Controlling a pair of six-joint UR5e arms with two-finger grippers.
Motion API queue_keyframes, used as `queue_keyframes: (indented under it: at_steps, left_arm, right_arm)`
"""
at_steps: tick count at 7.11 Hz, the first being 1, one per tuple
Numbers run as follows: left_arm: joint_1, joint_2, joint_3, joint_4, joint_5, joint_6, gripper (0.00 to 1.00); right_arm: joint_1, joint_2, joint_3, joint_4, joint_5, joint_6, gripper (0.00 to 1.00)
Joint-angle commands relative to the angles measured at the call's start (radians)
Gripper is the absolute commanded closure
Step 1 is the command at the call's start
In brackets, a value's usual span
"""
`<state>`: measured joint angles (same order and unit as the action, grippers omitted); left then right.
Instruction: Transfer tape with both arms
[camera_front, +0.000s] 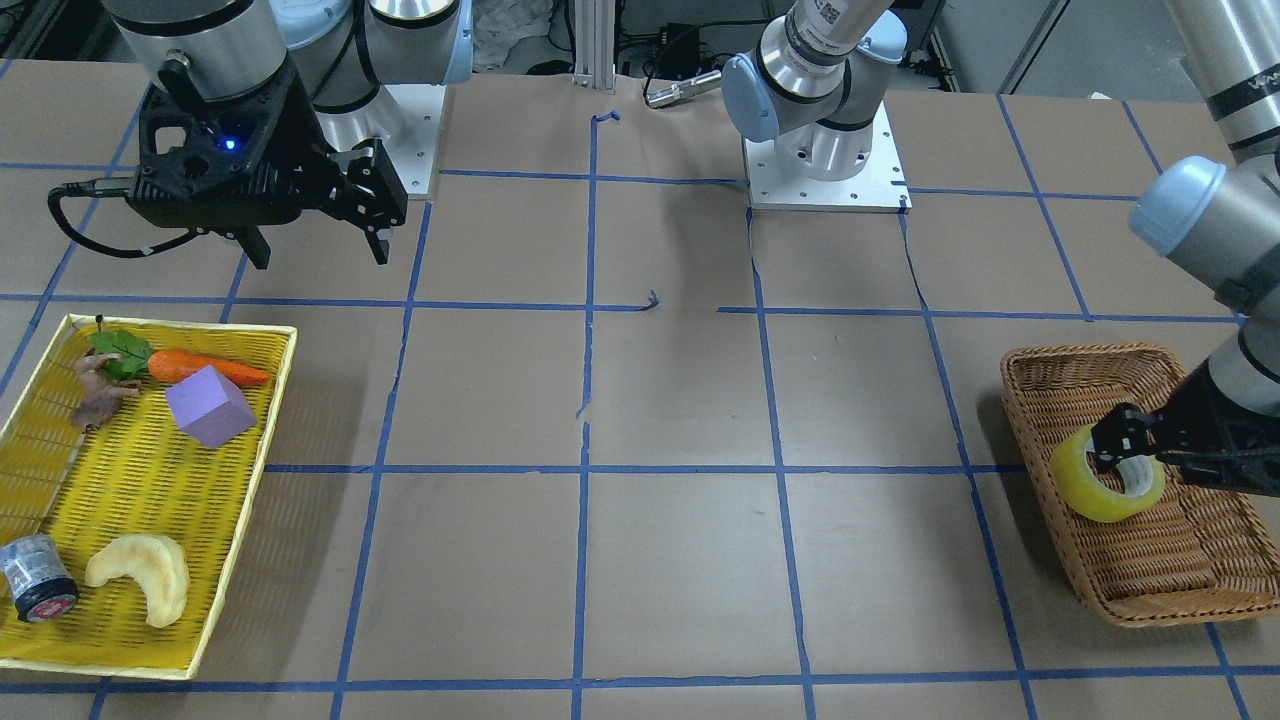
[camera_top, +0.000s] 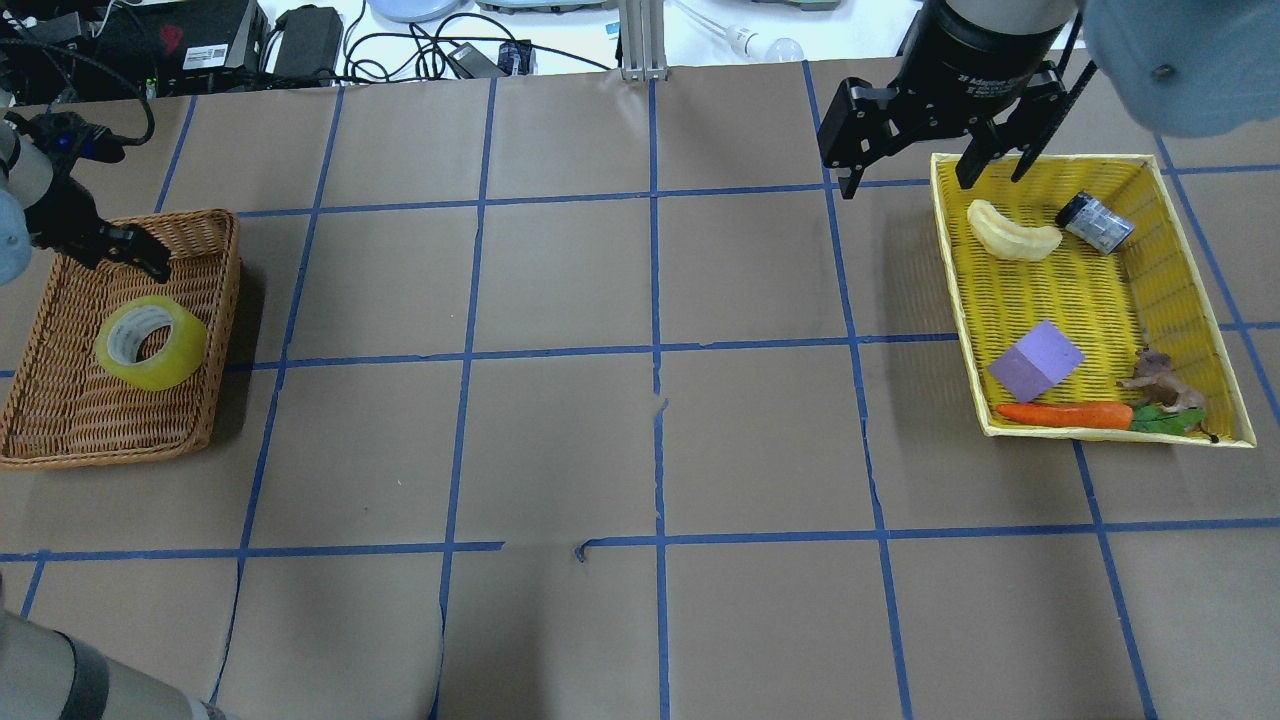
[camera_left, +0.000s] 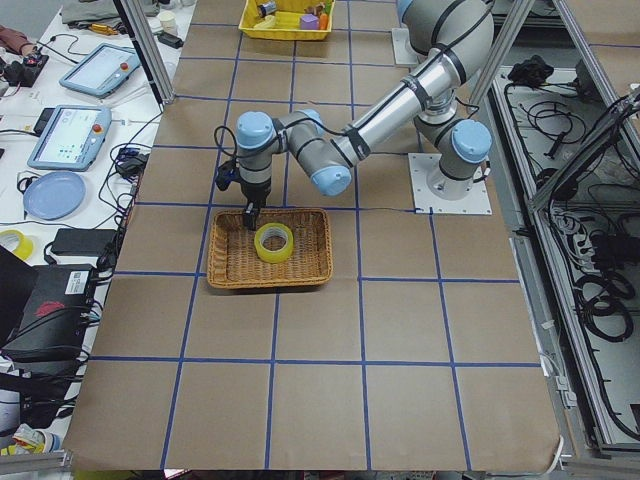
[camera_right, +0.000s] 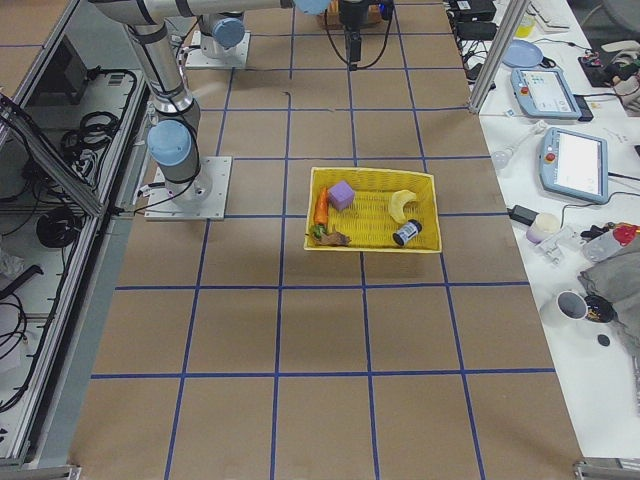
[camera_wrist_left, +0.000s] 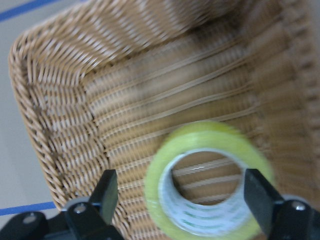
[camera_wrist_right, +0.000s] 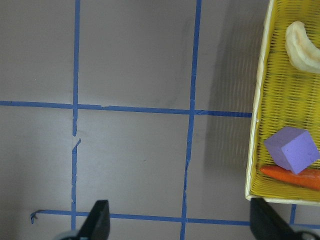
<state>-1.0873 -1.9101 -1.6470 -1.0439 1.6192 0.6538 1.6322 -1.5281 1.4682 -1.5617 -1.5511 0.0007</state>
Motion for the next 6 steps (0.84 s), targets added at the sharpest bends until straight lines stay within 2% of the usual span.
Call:
queue_keyframes:
  at_steps: [1, 3, 6]
  left_arm:
    - [-0.148, 0.084, 0.013, -0.169, -0.004, -0.260, 0.10]
    - [-0.286, 0.152, 0.016, -0.269, -0.042, -0.496, 0.10]
    - [-0.472, 0.189, 0.061, -0.338, -0.044, -0.660, 0.08]
  right_arm:
    - [-0.002, -0.001, 0.000, 0.002, -0.001, -0.001, 0.00]
    - [0.000, 0.000, 0.000, 0.002, -0.001, 0.001, 0.00]
    - [-0.002, 0.000, 0.000, 0.002, -0.001, -0.002, 0.00]
